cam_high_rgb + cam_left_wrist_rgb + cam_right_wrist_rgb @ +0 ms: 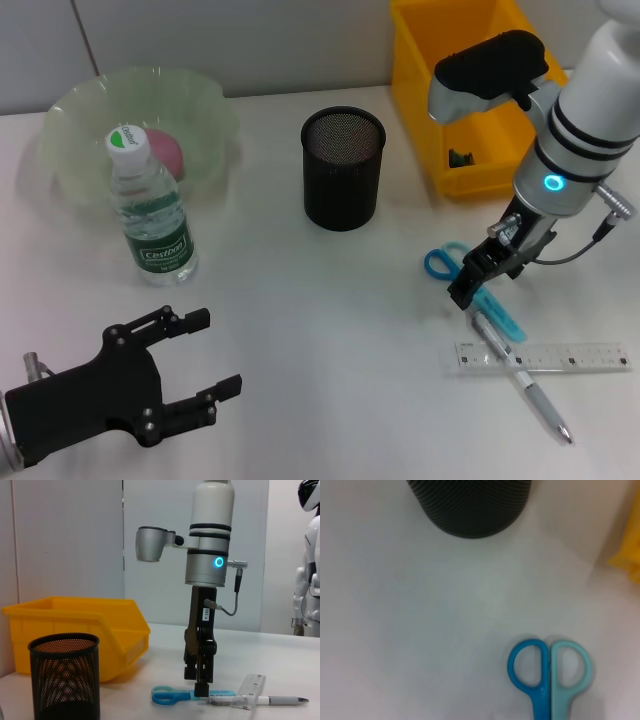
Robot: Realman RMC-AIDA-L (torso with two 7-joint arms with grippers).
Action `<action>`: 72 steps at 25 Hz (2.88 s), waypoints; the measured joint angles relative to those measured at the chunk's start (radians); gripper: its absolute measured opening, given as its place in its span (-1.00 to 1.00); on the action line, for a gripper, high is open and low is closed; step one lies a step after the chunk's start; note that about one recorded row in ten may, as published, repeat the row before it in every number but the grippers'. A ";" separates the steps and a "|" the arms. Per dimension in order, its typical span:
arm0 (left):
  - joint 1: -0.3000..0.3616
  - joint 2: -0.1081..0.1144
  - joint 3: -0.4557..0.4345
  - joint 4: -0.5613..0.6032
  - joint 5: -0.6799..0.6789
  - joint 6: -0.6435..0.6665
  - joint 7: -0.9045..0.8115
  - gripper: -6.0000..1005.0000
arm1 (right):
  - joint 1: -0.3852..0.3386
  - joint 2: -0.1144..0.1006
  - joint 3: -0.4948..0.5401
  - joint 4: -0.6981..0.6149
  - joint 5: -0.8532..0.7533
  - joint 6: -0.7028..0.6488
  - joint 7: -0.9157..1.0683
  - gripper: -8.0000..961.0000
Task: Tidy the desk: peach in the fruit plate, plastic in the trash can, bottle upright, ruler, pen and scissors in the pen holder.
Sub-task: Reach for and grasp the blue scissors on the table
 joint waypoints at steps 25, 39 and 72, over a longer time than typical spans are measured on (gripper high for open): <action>-0.002 -0.001 0.005 0.000 0.000 0.000 0.009 0.56 | 0.018 0.002 -0.001 0.049 0.000 0.053 0.010 0.72; -0.002 -0.002 0.005 0.000 0.000 0.004 0.009 0.56 | 0.015 0.002 -0.001 0.051 0.000 0.057 0.015 0.65; -0.002 -0.002 0.012 0.000 0.000 0.000 0.012 0.56 | 0.023 0.002 -0.018 0.068 -0.010 0.057 0.021 -0.21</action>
